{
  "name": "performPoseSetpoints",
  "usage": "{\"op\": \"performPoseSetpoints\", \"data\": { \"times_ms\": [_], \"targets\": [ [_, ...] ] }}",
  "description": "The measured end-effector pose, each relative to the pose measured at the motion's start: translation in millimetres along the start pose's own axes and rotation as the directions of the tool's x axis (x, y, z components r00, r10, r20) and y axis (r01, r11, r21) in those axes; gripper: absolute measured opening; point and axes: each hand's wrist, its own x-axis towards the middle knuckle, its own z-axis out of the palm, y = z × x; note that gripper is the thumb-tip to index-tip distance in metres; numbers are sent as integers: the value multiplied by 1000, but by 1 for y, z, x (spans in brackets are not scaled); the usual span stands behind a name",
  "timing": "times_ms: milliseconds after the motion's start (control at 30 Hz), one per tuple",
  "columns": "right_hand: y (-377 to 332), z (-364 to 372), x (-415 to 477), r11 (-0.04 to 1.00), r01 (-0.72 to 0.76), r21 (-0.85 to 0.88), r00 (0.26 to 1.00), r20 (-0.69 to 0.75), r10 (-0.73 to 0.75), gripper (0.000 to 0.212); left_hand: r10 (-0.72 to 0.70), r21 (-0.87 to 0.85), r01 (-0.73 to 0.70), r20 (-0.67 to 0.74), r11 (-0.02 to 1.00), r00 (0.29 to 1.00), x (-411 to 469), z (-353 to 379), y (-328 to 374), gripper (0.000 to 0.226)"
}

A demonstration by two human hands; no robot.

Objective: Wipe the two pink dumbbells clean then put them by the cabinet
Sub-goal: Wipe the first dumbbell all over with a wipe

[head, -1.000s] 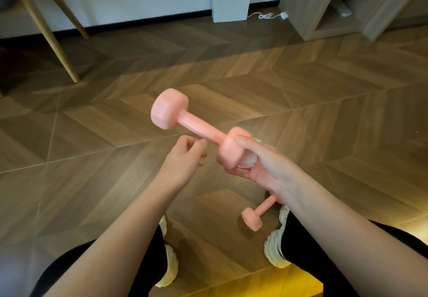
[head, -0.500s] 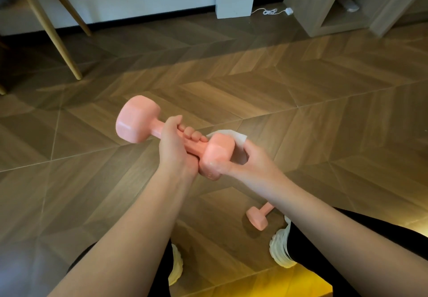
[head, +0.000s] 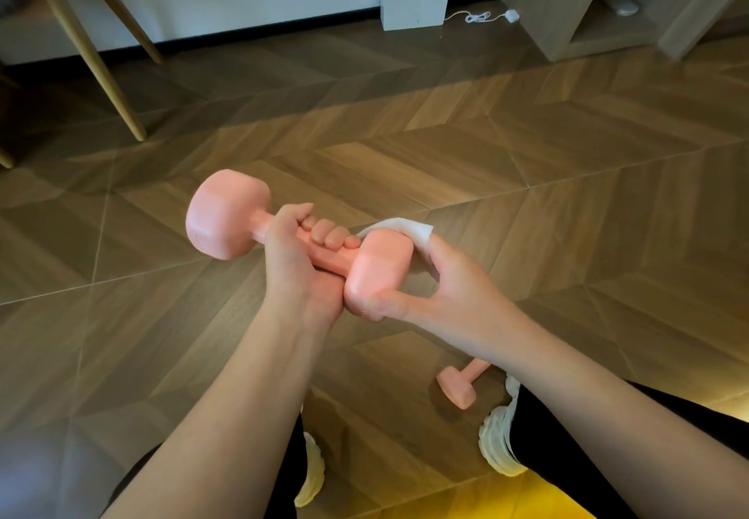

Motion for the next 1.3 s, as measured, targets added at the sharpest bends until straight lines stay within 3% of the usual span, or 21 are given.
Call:
{"op": "performPoseSetpoints", "data": {
  "times_ms": [167, 300, 533, 667, 867, 1067, 1200, 1300],
  "targets": [
    [0, -1, -4, 995, 100, 13, 992, -76, -99, 65, -7, -12, 7, 17, 1000, 1000, 1, 0, -1, 37],
    [5, -1, -5, 994, 82, 77, 988, -140, -71, 71, -27, -9, 27, 23, 1000, 999, 1, 2, -1, 36],
    [2, 2, -8, 954, 219, -206, 946, -196, -260, 57, -26, 26, 25, 33, 999, 999, 0, 0, 3, 35],
    [3, 5, -10, 971, 212, -113, 950, -208, -232, 66, -26, 22, 25, 39, 999, 999, 0, -1, 5, 35],
    [4, 6, -8, 919, 319, -231, 883, -280, -376, 67, -22, 27, 20, 60, 999, 998, -2, -2, 5, 36],
    [10, 6, -9, 915, 374, -150, 891, -215, -399, 69, -24, 26, 22, 55, 999, 998, -3, 0, 5, 37],
    [13, 6, -8, 881, 405, -245, 896, -87, -436, 83, -14, 4, 14, 30, 1000, 999, -3, -2, 6, 36],
    [14, 5, -6, 948, 275, -158, 950, -109, -294, 89, 7, 15, -7, 26, 1000, 1000, -3, -2, 5, 34]
  ]
}}
